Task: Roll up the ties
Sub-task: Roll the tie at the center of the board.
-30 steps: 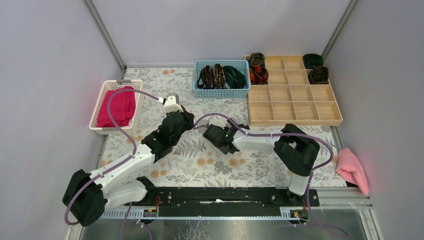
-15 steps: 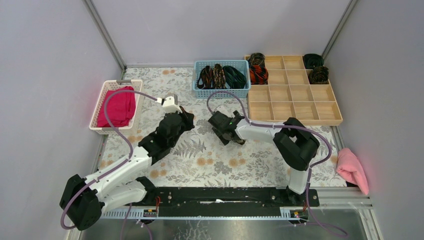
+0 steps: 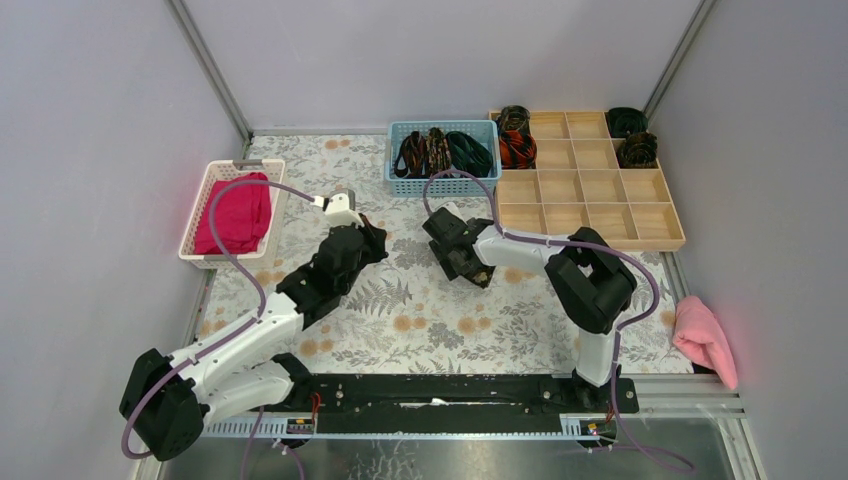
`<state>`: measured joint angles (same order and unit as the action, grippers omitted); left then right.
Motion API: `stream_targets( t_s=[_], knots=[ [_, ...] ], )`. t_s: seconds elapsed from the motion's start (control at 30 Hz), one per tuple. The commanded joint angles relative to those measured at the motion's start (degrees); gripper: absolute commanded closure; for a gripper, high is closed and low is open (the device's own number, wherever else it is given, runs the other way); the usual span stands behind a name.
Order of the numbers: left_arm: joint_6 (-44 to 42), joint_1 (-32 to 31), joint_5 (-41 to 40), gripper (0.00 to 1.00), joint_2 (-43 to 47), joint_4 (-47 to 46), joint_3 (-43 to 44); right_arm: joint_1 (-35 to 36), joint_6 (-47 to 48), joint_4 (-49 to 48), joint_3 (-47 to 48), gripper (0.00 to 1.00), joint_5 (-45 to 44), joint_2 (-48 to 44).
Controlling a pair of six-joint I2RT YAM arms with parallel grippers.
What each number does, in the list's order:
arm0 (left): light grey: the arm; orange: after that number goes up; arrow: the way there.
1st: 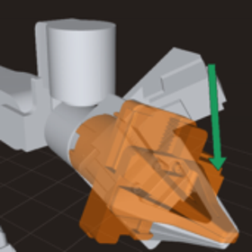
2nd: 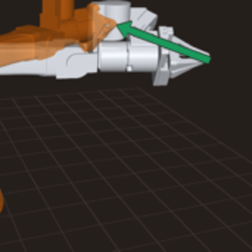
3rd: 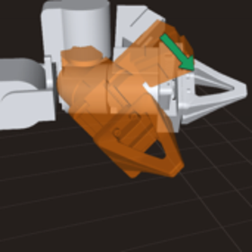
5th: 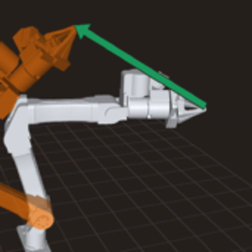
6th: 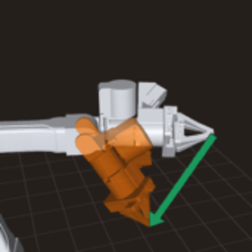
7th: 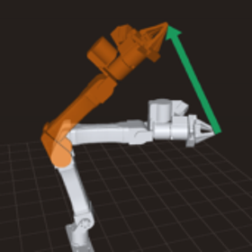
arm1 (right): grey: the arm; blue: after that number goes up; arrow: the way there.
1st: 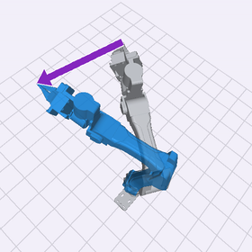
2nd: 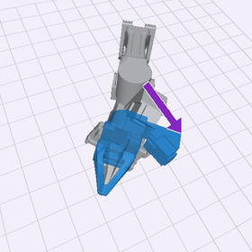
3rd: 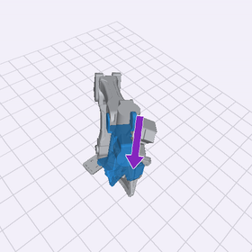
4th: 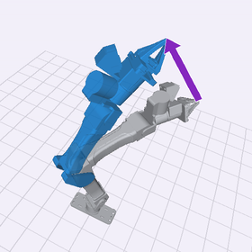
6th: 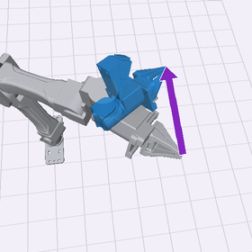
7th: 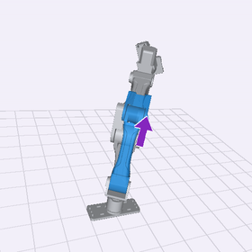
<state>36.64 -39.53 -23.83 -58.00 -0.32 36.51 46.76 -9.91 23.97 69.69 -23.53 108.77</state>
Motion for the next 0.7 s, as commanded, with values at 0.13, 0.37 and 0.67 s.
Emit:
stream_targets(
  t_s=[0.13,0.37,0.67],
  knots=[
    [-1.51,-0.07,-1.64,1.0,1.34,0.23,0.59,0.42,-7.46,6.14,-1.07,0.25,18.92,4.78],
    [-4.25,1.0,-2.62,1.0,-0.16,0.08,3.76,2.67,-17.31,5.68,-0.52,0.21,21.34,6.19],
    [-1.71,2.97,-1.33,1.0,-0.62,1.69,2.36,6.6,-18.54,4.61,3.67,0.07,14.67,6.12]
  ],
)
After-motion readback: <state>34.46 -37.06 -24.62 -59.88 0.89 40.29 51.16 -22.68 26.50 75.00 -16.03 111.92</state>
